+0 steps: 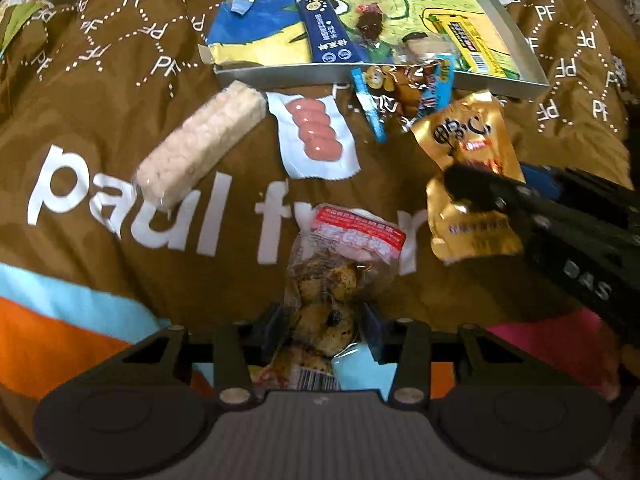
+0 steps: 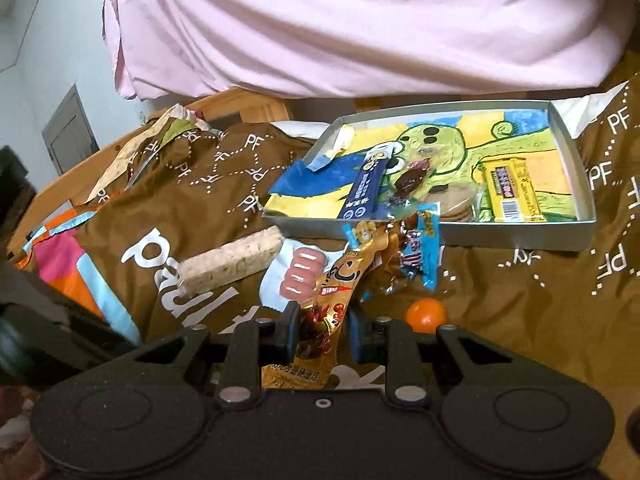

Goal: Organize snacks
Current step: 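Carry the candy bag into the tray with the left tool while the right tool carries the gold packet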

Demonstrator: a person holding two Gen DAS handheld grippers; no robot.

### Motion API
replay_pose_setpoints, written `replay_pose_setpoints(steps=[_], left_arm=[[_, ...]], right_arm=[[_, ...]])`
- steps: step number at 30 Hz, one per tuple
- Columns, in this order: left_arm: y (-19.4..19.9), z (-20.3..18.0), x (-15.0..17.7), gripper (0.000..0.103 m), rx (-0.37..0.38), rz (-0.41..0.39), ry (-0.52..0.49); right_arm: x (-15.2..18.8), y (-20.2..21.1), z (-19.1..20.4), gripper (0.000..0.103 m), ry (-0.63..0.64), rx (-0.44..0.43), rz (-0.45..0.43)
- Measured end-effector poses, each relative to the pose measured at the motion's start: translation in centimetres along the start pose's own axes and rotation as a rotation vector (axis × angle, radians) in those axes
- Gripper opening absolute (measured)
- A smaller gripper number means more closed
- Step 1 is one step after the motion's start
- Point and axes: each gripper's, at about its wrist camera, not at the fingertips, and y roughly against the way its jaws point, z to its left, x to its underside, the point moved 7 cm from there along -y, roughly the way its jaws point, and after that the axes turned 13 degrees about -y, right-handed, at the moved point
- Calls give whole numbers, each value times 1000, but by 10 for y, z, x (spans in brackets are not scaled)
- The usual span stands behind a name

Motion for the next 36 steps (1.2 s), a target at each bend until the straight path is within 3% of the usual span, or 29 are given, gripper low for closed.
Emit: replay_pose_setpoints(steps=[4, 6, 10, 15, 18, 25, 29, 36], left_arm=[[12, -5, -2, 47, 44, -7, 29], [20, -9, -10, 47, 59, -46, 14], [32, -10, -32, 47, 40, -110, 8], [41, -11, -64, 47, 5, -230, -17], [34, -19, -90, 47, 13, -327, -47], [15, -26, -145, 47, 22, -491, 34], [9, -23, -180, 47, 0, -583, 51], [-15, -20, -233, 47, -3, -672, 99]], right_arm=[[-7, 5, -2, 26, -3, 0, -44], [-11, 8, -3, 26, 4, 12, -83], [-23, 17, -9, 26, 11, 38, -177], [-36, 13, -21, 26, 65, 159, -280], [-42, 3, -29, 26, 106, 222, -316], [-65, -7, -50, 26, 211, 325, -455], [-82, -14, -68, 26, 172, 356, -486], [-110, -28, -96, 26, 113, 357, -533]])
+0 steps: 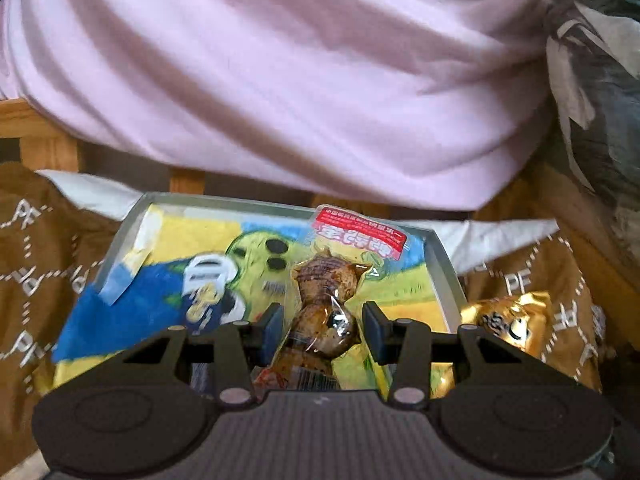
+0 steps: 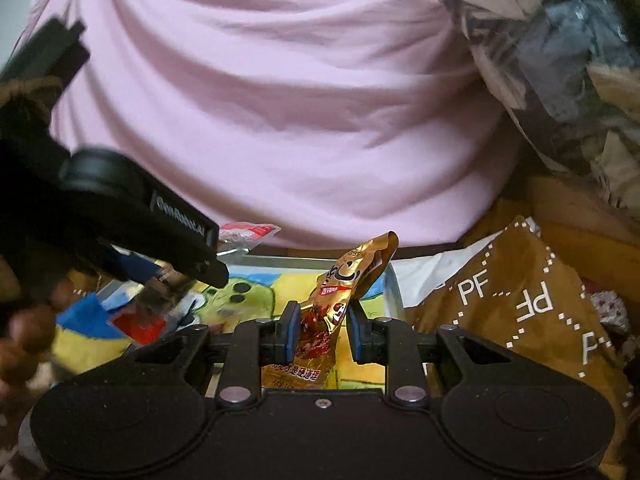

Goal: Organize snacks
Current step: 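Carry the candy bag into the tray with the left tool while the right tool carries the gold packet, then open both tools over the tray and lift them away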

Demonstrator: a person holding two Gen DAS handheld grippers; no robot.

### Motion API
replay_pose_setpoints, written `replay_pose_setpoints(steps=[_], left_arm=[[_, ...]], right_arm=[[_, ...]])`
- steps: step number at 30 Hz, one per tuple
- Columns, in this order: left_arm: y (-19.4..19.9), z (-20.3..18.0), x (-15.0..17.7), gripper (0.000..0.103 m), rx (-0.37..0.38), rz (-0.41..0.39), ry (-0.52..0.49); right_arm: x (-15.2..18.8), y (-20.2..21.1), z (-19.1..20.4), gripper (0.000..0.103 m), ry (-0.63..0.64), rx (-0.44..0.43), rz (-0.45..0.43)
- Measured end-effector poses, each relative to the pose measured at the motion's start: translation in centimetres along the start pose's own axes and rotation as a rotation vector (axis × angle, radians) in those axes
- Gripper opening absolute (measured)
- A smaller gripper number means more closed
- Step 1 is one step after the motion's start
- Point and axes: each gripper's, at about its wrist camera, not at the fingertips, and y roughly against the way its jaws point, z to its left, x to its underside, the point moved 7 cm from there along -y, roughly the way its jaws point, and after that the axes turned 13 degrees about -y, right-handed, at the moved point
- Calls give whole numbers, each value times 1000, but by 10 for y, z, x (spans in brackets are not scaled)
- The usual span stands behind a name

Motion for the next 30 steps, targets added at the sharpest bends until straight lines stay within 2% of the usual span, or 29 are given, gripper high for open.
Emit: replay_pose_setpoints(steps=[3, 11, 26, 28, 30], left_arm=[[-21, -1, 0, 47, -8, -15, -18], [-59, 1, 17, 47, -11, 27, 18], [-75, -6, 30, 49, -26, 69, -5], [-75, -7, 30, 50, -29, 67, -12], [-75, -7, 30, 51, -26, 71, -9]], right_arm=[[4, -10, -6, 26, -44, -1, 24], [22, -27, -10, 26, -76, -10, 99], [40, -39, -12, 28, -106, -5, 212], [40, -39, -12, 31, -99, 2, 213], [40, -39, -12, 44, -90, 12, 212]])
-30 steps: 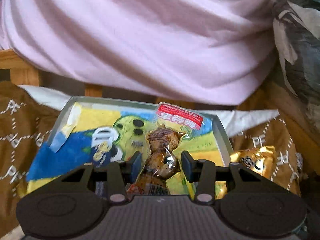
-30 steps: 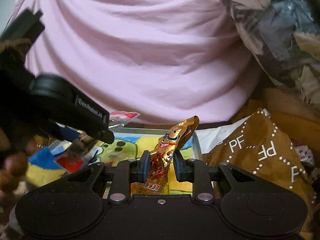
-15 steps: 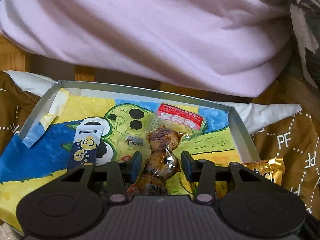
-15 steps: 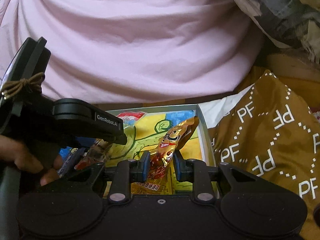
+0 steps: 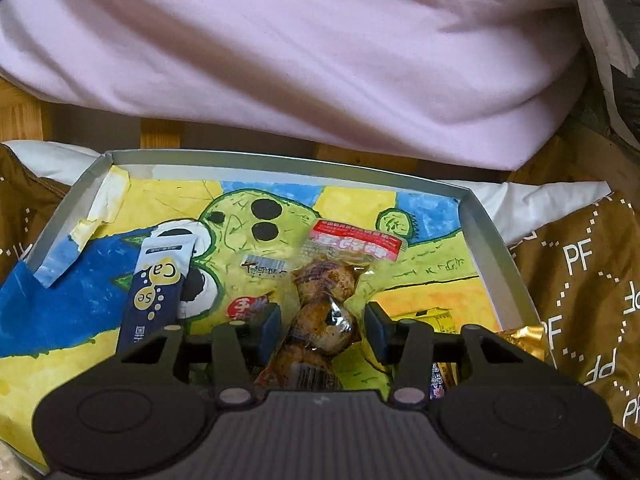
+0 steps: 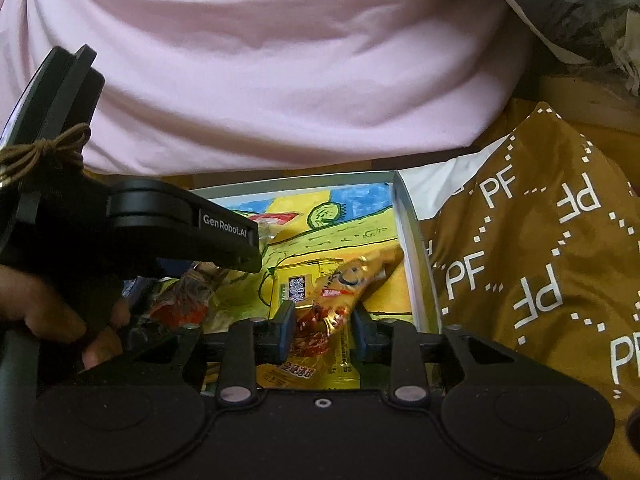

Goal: Organize snacks
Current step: 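Open both tools over the tray and lift them away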

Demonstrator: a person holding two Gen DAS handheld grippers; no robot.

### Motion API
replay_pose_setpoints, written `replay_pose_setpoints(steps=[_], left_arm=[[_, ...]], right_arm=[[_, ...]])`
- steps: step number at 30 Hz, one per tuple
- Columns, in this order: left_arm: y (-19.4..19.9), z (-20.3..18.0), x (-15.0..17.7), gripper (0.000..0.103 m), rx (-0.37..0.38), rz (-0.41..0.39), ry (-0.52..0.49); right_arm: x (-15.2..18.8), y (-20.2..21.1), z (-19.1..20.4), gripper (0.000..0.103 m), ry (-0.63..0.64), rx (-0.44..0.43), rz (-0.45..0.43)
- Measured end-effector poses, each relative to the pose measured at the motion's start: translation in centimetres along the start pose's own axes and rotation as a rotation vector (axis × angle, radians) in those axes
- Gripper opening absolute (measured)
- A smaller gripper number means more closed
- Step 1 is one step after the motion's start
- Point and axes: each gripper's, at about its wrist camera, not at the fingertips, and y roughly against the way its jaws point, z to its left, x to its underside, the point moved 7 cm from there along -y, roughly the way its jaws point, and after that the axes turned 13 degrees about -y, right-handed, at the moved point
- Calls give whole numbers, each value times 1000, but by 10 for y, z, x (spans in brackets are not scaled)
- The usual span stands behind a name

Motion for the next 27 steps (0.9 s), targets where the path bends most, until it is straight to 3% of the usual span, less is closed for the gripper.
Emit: replay_pose_setpoints(steps=[6, 11, 15, 20, 27], left_arm=[[10, 3, -2, 61, 16, -13, 20], [36, 7, -11, 82, 12, -69, 5], [64, 12, -16, 90, 4, -104, -5], [112, 20, -18, 99, -23, -160, -34], [181, 37, -20, 102, -53, -241, -19]], right_arm=[[-1, 7, 1, 72, 23, 19, -18], [-8, 19, 1, 83, 21, 26, -55], [-17, 36, 6, 96, 11, 13, -106], [-31, 67, 14, 101, -10, -13, -206], [-40, 120, 29, 102, 14, -49, -301]])
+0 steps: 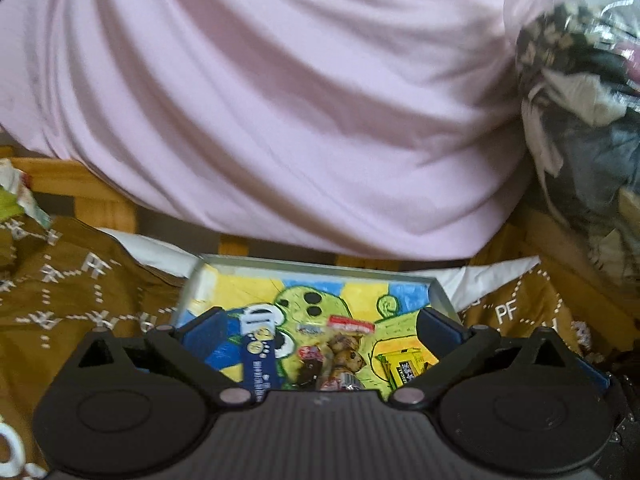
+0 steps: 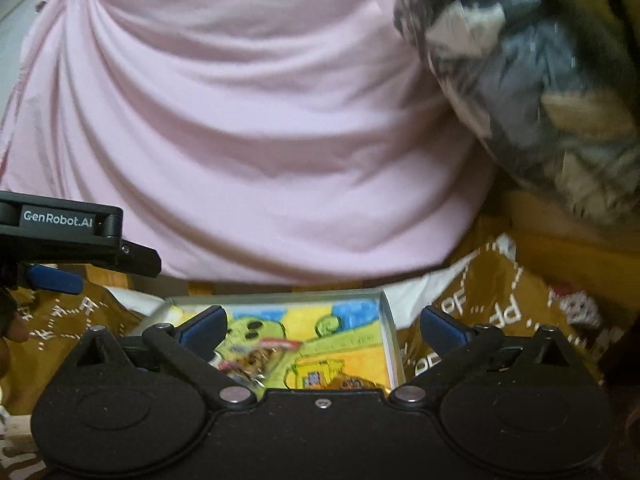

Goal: Organize snacks
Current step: 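Open both tools over the tray and lift them away, then move both open tools back toward the remaining snacks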

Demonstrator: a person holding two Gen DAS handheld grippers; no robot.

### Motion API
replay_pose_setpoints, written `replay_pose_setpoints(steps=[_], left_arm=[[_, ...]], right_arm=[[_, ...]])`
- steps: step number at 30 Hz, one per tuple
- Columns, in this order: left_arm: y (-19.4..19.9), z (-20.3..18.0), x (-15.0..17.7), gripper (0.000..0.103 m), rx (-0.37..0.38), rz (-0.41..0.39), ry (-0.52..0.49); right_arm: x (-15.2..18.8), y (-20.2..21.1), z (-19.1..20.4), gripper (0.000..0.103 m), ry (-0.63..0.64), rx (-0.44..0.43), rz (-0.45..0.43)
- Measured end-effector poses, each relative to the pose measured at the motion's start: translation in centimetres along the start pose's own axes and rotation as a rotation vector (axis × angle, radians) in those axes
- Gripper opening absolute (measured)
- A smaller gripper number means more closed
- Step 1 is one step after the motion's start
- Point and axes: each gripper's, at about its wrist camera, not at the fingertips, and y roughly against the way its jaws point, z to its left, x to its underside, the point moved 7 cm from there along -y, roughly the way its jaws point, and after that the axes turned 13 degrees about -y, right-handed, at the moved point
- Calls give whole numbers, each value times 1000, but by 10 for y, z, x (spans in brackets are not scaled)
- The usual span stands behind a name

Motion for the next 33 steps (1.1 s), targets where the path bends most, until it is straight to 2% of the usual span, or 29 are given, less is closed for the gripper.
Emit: replay_pose_setpoints(steps=[4, 8, 13, 18, 25, 33], left_arm=[[32, 8, 1, 102, -19, -21, 2], [62, 12, 6, 102, -24, -30, -6], [95, 15, 15, 102, -31, -67, -63], [118, 16, 32, 102, -31, -66, -92], [146, 24, 62, 102, -76, -66, -101], [154, 32, 105, 102, -67, 25, -110]], right_arm=[[-11, 24, 16, 102, 36, -55, -43], [-14, 48, 25, 102, 43, -72, -77], [-11, 82, 34, 102, 31, -63, -126], [-4, 105, 48, 102, 64, -54, -139], [10, 128, 55, 102, 65, -28, -92], [42, 140, 64, 102, 17, 6, 72]])
